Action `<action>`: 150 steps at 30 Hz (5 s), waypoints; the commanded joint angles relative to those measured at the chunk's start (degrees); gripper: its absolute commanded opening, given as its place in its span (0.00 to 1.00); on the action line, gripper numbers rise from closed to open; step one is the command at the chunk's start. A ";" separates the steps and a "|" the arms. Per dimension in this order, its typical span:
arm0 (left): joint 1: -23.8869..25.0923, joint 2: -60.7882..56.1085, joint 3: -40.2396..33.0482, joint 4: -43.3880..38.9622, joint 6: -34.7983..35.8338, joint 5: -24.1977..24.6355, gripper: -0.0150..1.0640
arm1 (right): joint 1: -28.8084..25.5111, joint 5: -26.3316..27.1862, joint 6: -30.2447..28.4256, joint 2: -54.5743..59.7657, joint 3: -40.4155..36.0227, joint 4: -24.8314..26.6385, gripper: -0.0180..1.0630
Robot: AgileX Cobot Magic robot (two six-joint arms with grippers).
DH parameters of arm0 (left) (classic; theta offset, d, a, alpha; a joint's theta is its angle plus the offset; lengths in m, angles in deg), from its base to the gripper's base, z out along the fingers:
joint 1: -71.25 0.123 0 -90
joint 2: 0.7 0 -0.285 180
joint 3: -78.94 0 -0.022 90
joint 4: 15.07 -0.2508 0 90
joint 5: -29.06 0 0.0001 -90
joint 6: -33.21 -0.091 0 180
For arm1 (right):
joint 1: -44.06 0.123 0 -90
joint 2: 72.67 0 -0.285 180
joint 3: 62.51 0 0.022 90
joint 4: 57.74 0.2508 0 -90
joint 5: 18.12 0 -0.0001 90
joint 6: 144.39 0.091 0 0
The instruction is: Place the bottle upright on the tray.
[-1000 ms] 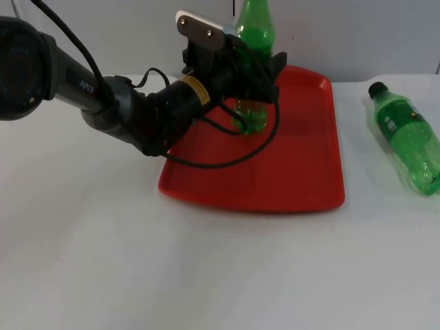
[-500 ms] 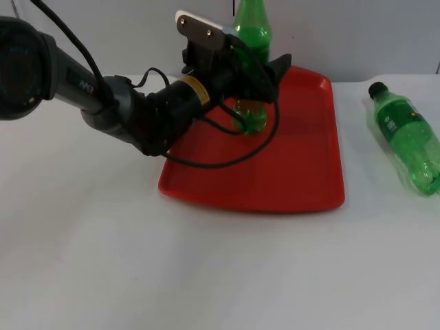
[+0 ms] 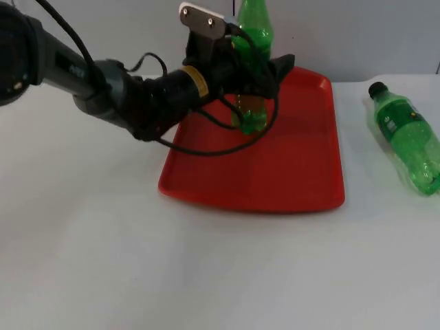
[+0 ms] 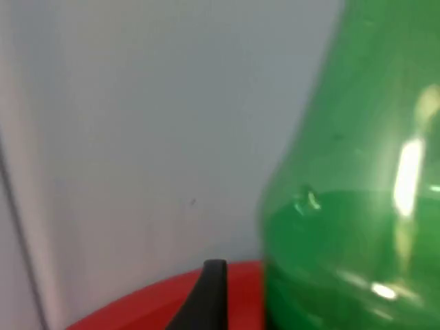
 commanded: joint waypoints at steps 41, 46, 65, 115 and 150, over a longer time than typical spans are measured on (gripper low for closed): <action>8.96 -21.87 -9.15 -67.97 79.32 12.20 0.85 | -0.32 0.32 -0.38 -0.18 -0.02 0.25 0.99; 10.83 -25.85 -13.38 -67.97 79.06 12.30 0.85 | -0.32 0.32 -0.38 -0.18 -0.02 0.25 0.99; 12.25 -55.71 -34.11 -67.97 77.70 33.40 0.85 | -0.32 0.32 -0.38 -0.18 -0.02 0.25 0.99; 12.25 -103.28 -55.24 27.01 -18.50 76.06 0.85 | -0.32 0.32 -0.38 -0.18 -0.02 0.25 0.99; 12.25 -148.06 -64.89 32.37 -20.02 101.50 0.85 | -0.32 0.32 -0.38 -0.18 -0.02 0.25 0.99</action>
